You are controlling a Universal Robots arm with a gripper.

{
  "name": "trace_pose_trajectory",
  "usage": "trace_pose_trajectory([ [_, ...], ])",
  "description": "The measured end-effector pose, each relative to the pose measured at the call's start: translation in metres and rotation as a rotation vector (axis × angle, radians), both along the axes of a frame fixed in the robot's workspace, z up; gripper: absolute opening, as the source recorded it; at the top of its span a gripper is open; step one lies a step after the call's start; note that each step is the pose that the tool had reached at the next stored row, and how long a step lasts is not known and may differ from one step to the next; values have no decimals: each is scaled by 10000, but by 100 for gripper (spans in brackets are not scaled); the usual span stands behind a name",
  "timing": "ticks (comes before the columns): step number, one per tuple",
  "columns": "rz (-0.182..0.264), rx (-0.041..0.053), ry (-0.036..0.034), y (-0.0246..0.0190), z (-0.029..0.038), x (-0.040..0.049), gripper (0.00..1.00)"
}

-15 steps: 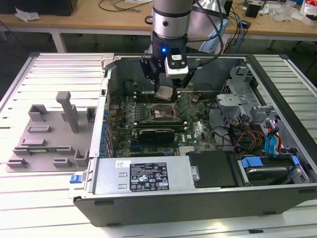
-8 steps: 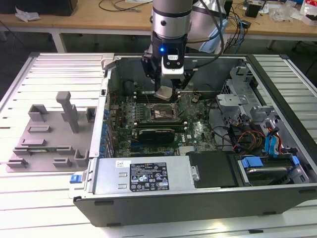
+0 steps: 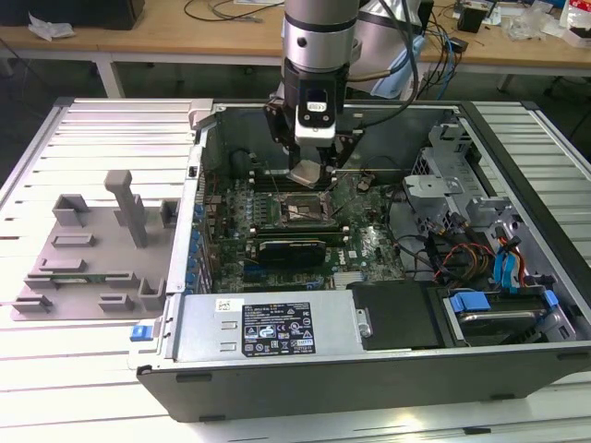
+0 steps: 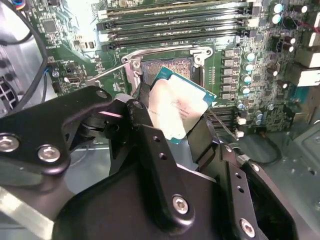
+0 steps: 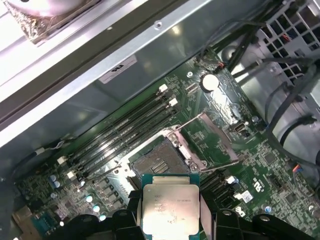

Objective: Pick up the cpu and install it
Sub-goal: 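Place the cpu into insertion slot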

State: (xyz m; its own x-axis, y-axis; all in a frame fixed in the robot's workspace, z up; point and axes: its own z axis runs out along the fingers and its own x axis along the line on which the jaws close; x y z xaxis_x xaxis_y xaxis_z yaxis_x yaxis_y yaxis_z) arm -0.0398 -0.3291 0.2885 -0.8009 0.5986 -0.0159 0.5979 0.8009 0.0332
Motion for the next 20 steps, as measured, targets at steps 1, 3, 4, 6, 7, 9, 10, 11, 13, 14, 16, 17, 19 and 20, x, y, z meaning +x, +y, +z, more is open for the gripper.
trace_pose_trajectory([
  [1,-105,0,0,0,0,0,55],
  [3,-335,-1,0,0,0,0,55],
  [4,-454,0,0,0,0,0,55],
  [6,-1015,0,0,0,0,0,55],
  [7,-1232,0,0,0,0,0,55],
  [9,-1548,0,0,0,-1,0,55],
  [10,-1947,0,0,0,-2,0,55],
  [11,-2121,0,0,0,-2,0,55],
  [13,-2519,0,1,0,-3,0,55],
  [14,-2727,0,0,0,-3,0,55],
  [16,-3024,0,0,0,-3,0,55],
  [17,-3301,0,0,0,-4,0,55],
  [19,-3517,0,1,0,-4,0,55],
  [20,-3708,0,0,0,-5,0,55],
])
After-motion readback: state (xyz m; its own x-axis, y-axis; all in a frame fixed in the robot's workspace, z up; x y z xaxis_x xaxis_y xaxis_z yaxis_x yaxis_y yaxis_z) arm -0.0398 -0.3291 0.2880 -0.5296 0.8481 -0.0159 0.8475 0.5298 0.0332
